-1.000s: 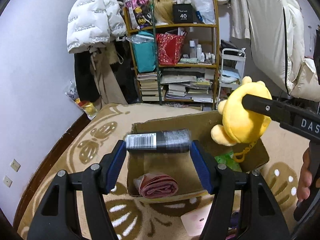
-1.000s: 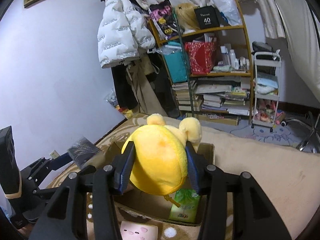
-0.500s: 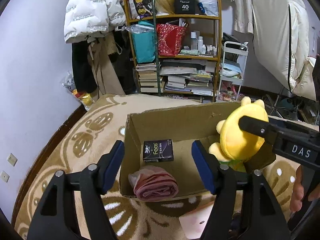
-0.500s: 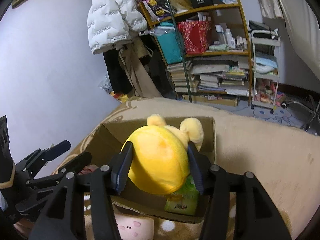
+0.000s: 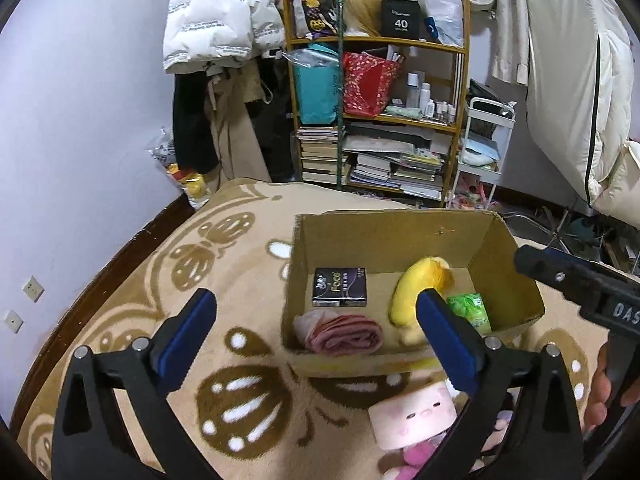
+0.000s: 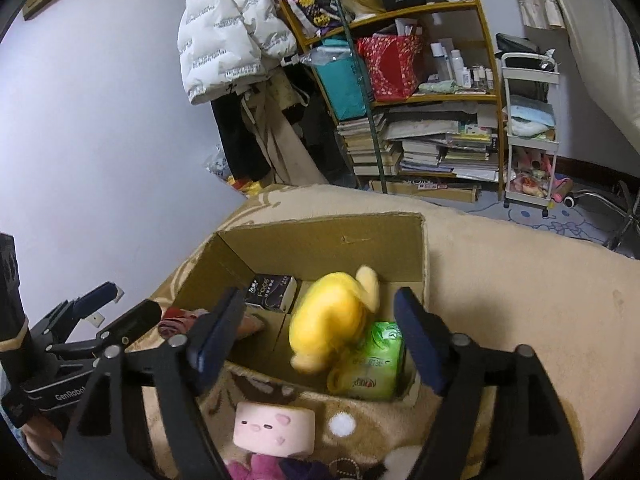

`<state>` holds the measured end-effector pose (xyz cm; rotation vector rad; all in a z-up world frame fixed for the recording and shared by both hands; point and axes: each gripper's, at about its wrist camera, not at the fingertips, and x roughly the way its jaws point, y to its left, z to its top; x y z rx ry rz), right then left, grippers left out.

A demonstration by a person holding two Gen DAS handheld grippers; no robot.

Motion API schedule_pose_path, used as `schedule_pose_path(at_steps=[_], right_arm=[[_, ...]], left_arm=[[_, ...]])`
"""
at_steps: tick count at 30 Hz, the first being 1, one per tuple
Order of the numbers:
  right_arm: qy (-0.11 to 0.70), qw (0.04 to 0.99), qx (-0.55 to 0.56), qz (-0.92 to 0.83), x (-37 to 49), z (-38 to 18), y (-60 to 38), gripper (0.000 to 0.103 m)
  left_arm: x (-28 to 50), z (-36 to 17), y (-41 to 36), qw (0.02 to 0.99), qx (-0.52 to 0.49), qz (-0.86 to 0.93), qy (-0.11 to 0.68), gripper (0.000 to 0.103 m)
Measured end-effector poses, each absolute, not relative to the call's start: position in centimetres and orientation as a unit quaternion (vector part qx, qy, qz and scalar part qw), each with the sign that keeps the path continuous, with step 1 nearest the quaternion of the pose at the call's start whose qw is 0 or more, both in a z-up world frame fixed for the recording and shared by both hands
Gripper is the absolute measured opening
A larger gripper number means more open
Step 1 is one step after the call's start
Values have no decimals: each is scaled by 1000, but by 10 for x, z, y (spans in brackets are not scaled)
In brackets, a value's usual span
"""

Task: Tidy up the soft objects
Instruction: 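Open both tools to drop the Face pack and yellow bear into the box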

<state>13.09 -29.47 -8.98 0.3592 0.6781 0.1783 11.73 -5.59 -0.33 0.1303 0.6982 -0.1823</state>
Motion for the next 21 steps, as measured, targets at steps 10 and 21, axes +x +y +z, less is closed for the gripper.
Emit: schedule_pose_path(at_steps=[10, 21], right_arm=[[319, 927, 182, 77, 90, -66, -294, 103], [317, 929, 182, 63, 56, -51, -285, 103]], left_arm=[[85, 13, -40, 931, 48, -81, 353, 101], [50, 20, -31, 930, 41, -68, 358, 101]])
